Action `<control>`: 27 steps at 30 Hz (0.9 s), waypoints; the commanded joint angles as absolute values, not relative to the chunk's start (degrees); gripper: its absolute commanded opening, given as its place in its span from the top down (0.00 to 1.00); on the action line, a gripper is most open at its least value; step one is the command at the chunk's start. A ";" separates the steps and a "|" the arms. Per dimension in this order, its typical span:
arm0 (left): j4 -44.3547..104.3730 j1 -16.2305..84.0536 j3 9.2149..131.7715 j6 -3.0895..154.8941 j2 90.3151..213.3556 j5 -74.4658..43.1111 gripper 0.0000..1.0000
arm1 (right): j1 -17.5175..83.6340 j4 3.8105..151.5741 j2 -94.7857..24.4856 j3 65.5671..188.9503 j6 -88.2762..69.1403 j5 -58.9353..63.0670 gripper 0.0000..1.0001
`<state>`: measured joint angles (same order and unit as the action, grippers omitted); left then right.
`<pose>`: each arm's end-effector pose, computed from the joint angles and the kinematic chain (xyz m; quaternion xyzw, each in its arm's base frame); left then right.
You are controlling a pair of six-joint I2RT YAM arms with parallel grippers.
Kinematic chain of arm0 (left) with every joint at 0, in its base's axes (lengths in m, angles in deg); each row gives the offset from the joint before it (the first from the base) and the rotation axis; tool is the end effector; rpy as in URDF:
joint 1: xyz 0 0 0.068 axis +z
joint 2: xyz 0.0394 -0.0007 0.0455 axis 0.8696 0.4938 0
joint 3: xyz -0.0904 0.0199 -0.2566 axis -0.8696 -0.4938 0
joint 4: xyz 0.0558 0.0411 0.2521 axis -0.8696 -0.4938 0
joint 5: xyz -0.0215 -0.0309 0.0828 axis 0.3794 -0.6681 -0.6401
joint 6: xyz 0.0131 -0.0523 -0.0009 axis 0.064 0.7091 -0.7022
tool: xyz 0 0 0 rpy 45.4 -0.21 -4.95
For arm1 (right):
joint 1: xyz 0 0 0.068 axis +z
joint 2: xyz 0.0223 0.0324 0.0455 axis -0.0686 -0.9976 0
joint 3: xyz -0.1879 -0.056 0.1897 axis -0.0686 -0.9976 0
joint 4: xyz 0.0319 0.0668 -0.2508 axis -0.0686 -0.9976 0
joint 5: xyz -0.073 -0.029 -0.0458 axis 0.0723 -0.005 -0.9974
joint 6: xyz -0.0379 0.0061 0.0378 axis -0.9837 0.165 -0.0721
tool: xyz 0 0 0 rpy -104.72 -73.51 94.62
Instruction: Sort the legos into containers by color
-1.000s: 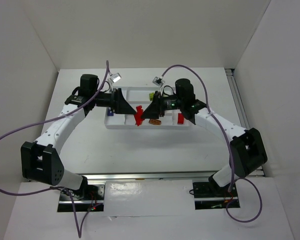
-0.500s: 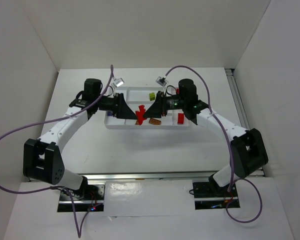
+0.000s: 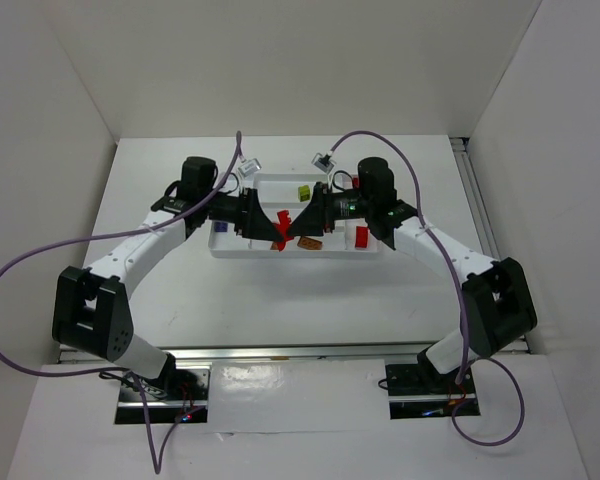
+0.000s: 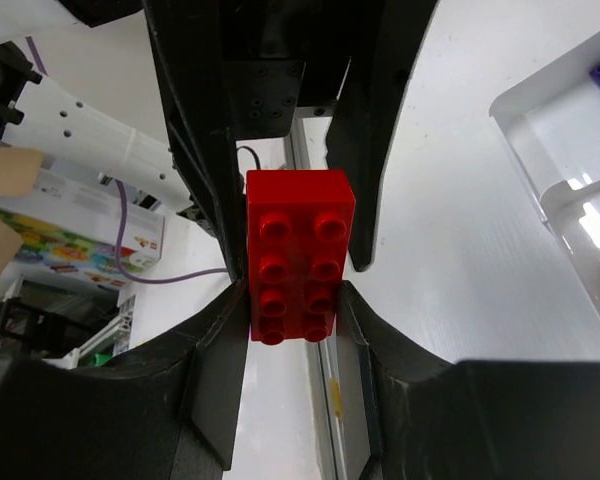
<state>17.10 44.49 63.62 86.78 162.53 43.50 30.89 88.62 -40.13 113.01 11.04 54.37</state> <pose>0.3056 -0.1214 0.3000 0.2290 0.7403 -0.5911 0.2239 0.2878 0.1809 0.3064 -0.3036 0.6855 0.5937 0.2923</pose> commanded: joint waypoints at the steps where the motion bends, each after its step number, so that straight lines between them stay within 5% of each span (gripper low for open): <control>1: 21.04 44.33 65.74 85.50 162.83 45.85 0.41 | 30.56 92.97 -37.30 112.97 11.57 55.51 1.00; 4: 22.10 44.33 65.74 86.12 162.83 46.37 0.54 | 30.56 92.36 -37.30 112.45 11.57 55.51 1.00; 7: 21.40 44.33 66.35 86.12 162.30 46.37 0.90 | 30.56 88.51 -37.30 113.15 9.73 54.11 1.00; 9: 20.52 44.33 66.35 85.50 161.69 45.76 1.00 | 30.04 87.00 -37.30 113.76 8.06 53.23 1.00; 22: 19.73 44.85 66.35 87.00 161.16 40.67 1.00 | 22.57 78.83 -33.43 114.47 6.03 43.13 1.00; 27: 14.40 45.38 70.90 88.49 161.86 32.51 1.00 | 21.86 66.37 -32.12 117.09 4.88 14.48 0.97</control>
<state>16.66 44.93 66.05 87.59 162.53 37.10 22.02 74.91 -34.16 113.64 6.10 34.91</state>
